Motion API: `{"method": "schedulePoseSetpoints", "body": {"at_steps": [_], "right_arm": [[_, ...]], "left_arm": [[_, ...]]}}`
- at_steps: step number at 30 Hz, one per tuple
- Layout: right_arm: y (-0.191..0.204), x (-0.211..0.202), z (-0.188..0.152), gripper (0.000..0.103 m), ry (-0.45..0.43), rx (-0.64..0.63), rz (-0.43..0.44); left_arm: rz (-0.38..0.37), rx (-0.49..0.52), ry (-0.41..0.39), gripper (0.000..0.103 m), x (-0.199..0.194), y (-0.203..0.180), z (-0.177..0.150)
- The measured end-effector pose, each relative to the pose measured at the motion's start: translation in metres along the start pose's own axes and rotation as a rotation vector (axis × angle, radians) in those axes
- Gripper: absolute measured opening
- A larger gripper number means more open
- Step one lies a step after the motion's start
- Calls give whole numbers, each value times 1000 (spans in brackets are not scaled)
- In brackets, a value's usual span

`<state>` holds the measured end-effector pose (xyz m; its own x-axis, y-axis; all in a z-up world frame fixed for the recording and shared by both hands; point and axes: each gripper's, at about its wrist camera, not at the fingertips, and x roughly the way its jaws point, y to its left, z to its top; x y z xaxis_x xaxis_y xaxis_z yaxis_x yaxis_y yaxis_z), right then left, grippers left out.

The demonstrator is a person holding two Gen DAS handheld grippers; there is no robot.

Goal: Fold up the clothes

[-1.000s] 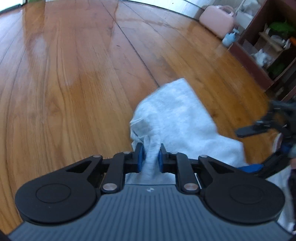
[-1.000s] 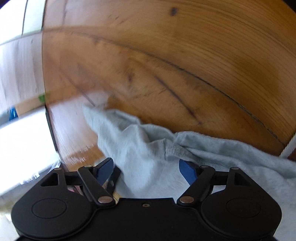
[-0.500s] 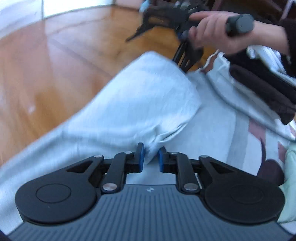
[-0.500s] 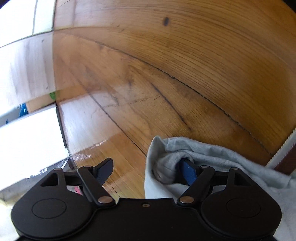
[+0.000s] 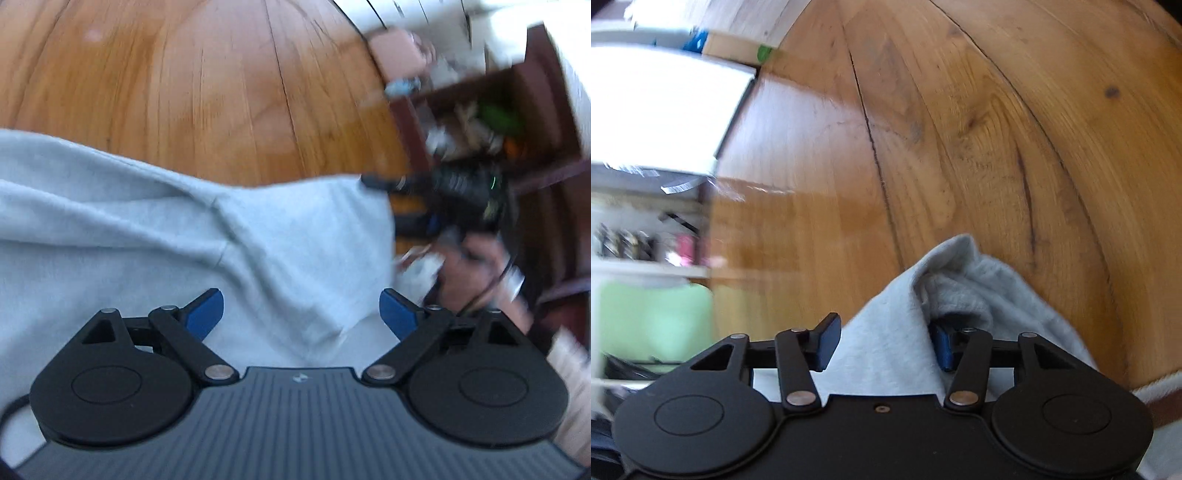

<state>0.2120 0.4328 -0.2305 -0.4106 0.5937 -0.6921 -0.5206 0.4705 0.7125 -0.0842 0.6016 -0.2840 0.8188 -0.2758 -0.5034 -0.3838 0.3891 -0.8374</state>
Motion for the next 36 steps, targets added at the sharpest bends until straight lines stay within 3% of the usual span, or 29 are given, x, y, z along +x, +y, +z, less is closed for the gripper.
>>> {"method": "schedulePoseSetpoints", "body": {"at_steps": [1, 2, 4, 8, 14, 17, 19, 21, 22, 23, 24, 27, 28, 29, 32, 34, 36], "right_arm": [[8, 1, 2, 23, -27, -49, -31], [14, 3, 3, 18, -51, -97, -40], [18, 3, 7, 16, -85, -146, -34], [18, 6, 9, 10, -106, -172, -81], [32, 10, 1, 9, -123, -241, -192], [28, 16, 12, 10, -96, -216, -227], [19, 16, 19, 15, -71, -122, -200], [14, 6, 19, 29, -81, -6, -201], [15, -1, 17, 34, -101, 34, -211], [20, -10, 11, 35, -133, 15, -228], [32, -16, 4, 36, -170, -50, -273], [75, -29, -24, 43, -308, -328, -412], [88, -27, -34, 51, -339, -418, -421], [99, -20, -43, 52, -345, -488, -413], [120, 6, -69, 52, -258, -680, -391], [122, 28, -85, 52, -193, -794, -463], [102, 39, -98, 51, -143, -830, -535]], "left_arm": [[28, 17, -22, 86, 2, -2, 4], [63, 40, -45, 70, 3, -5, 8], [133, 86, -92, 43, 6, -11, 15], [272, 178, -185, 22, 11, -23, 30], [281, 190, -226, 26, -7, -17, 32], [307, 202, -224, 26, -10, -15, 35], [313, 190, -213, 27, -15, -15, 35], [340, 189, -201, 41, -20, -18, 33], [391, 213, -185, 57, -20, -23, 32], [457, 257, -164, 61, -20, -29, 29], [500, 301, -154, 61, -21, -36, 25], [349, 341, -171, 61, -36, -48, 12], [300, 338, -168, 61, -36, -52, 10], [252, 334, -164, 61, -35, -55, 8], [369, 395, -115, 61, -13, -65, 2], [465, 407, -78, 60, -4, -61, -3], [535, 393, -63, 63, -7, -56, -5]]}}
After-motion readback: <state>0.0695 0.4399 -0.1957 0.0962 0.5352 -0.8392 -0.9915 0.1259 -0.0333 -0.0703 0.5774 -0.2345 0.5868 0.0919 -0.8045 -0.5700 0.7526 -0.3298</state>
